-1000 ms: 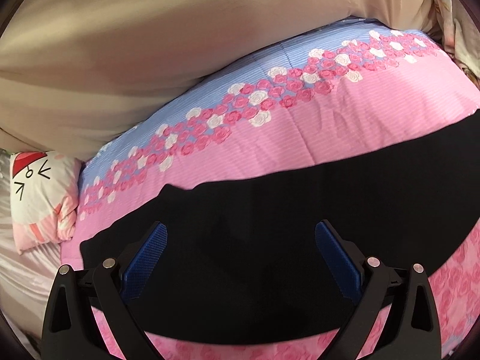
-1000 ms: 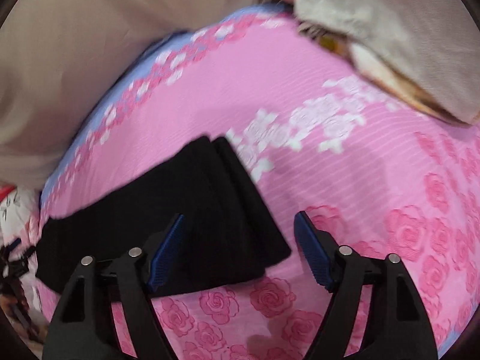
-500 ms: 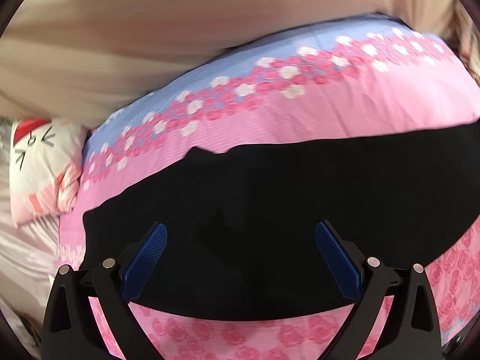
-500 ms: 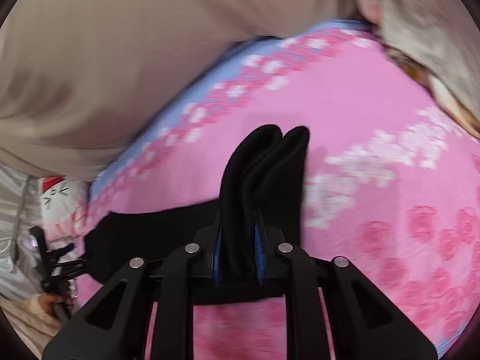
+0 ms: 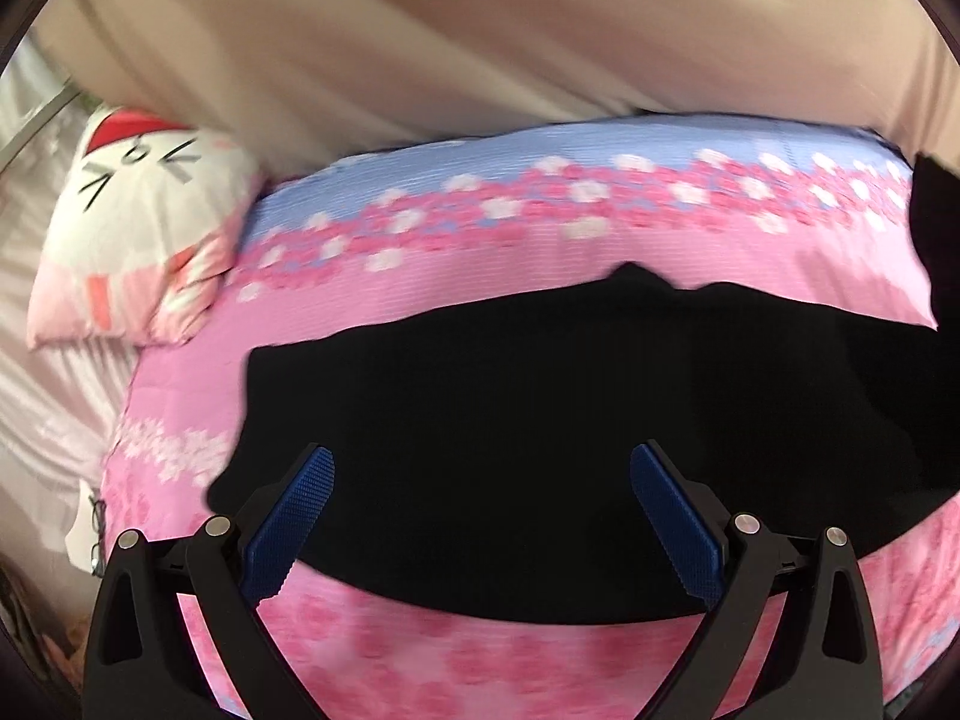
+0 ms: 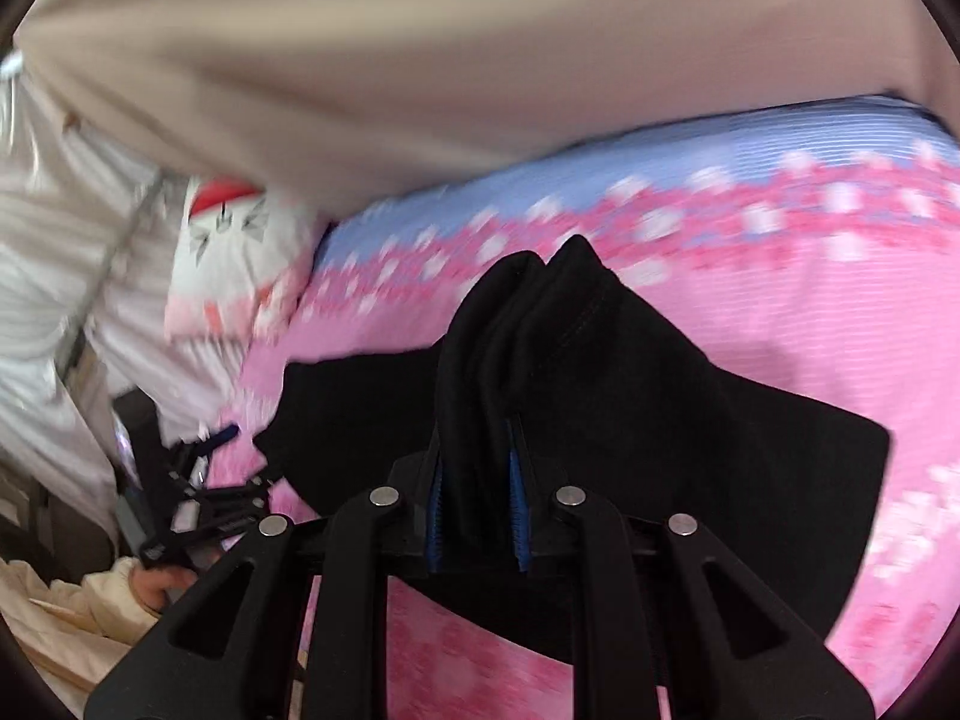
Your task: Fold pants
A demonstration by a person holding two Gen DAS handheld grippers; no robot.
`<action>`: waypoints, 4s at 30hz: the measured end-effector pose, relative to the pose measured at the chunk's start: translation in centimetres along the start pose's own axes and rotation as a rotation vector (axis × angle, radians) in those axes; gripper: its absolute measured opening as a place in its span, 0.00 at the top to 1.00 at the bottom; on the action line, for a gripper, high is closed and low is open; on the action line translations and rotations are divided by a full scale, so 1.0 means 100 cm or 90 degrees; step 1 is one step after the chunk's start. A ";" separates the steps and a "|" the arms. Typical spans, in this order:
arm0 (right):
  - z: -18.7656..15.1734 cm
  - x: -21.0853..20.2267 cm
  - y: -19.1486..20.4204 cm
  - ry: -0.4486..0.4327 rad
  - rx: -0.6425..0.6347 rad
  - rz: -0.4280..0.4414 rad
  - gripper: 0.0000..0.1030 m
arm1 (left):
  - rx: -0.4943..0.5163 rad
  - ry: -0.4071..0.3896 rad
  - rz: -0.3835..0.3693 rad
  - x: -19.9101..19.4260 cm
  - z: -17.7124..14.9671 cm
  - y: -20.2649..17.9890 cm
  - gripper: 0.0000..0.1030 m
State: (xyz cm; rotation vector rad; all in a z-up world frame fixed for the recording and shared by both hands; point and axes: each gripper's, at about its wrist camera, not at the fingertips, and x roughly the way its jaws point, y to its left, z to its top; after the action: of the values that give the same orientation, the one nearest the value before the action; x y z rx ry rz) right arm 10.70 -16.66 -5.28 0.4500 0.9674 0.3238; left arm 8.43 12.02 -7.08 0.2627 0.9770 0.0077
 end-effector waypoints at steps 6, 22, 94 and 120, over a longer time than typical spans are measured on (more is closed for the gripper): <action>-0.023 0.103 0.058 0.122 -0.055 -0.017 0.84 | -0.054 0.012 0.000 0.010 -0.025 0.069 0.05; -0.057 0.182 0.098 0.220 -0.206 -0.162 0.55 | -0.114 0.032 -0.033 0.037 -0.051 0.133 0.05; 0.012 0.138 0.172 0.056 0.086 0.066 0.84 | -0.147 0.088 0.035 0.011 -0.069 0.170 0.07; -0.176 -0.063 -0.171 -0.098 0.489 -0.071 0.88 | 0.172 0.073 -0.094 0.002 0.030 -0.113 0.07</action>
State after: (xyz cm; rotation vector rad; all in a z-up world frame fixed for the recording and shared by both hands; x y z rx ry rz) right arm -6.46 -30.37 -17.96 1.0970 0.9388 -0.2027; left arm 9.78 0.47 -8.21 0.4419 1.1105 -0.2476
